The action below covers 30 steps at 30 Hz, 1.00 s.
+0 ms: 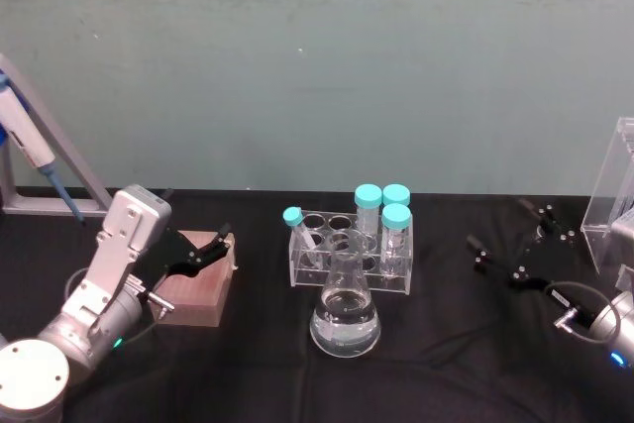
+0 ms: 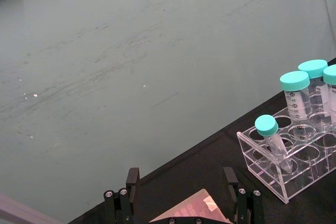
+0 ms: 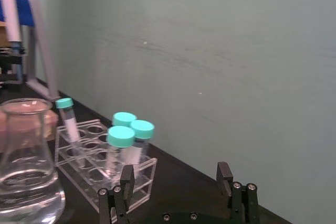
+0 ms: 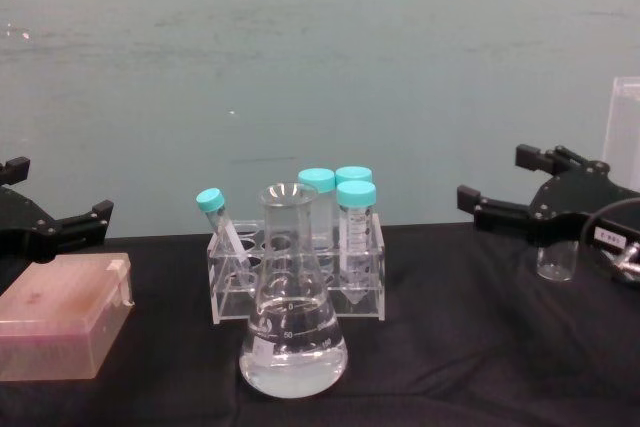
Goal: Place the experimental apparatus aside using one hand.
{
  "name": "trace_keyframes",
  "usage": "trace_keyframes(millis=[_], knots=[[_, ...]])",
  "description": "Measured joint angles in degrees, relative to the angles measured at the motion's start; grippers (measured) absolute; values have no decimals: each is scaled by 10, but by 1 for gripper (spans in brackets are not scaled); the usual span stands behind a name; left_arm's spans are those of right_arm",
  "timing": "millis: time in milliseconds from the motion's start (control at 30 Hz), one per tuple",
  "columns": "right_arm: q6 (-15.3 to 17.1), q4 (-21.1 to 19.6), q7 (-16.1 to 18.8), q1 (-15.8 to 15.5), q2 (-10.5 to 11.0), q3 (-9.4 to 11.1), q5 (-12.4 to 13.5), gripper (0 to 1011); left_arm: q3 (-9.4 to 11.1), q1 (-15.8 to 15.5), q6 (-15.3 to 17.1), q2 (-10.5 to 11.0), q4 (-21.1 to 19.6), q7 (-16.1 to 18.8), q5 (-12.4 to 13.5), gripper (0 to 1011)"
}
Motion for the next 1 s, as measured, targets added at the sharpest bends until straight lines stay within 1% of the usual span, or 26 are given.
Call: trace_keyframes(millis=[167,200,267,400,567,600,767,1000], knots=[[3,8,34,8,6,-18,18,1002,0,0,0,0,0,0,0,1000],[3,8,34,8,6,-18,18,1002,0,0,0,0,0,0,0,1000],[5,14,50,14,8,-26,26,1002,0,0,0,0,0,0,0,1000],[8,22,69,21,10,-37,36,1002,0,0,0,0,0,0,0,1000],[5,25,86,28,12,-51,44,1002,0,0,0,0,0,0,0,1000],[5,25,86,28,12,-51,44,1002,0,0,0,0,0,0,0,1000],[0,25,97,33,14,-66,51,1002,0,0,0,0,0,0,0,1000],[-4,24,113,38,15,-80,62,1002,0,0,0,0,0,0,0,1000]])
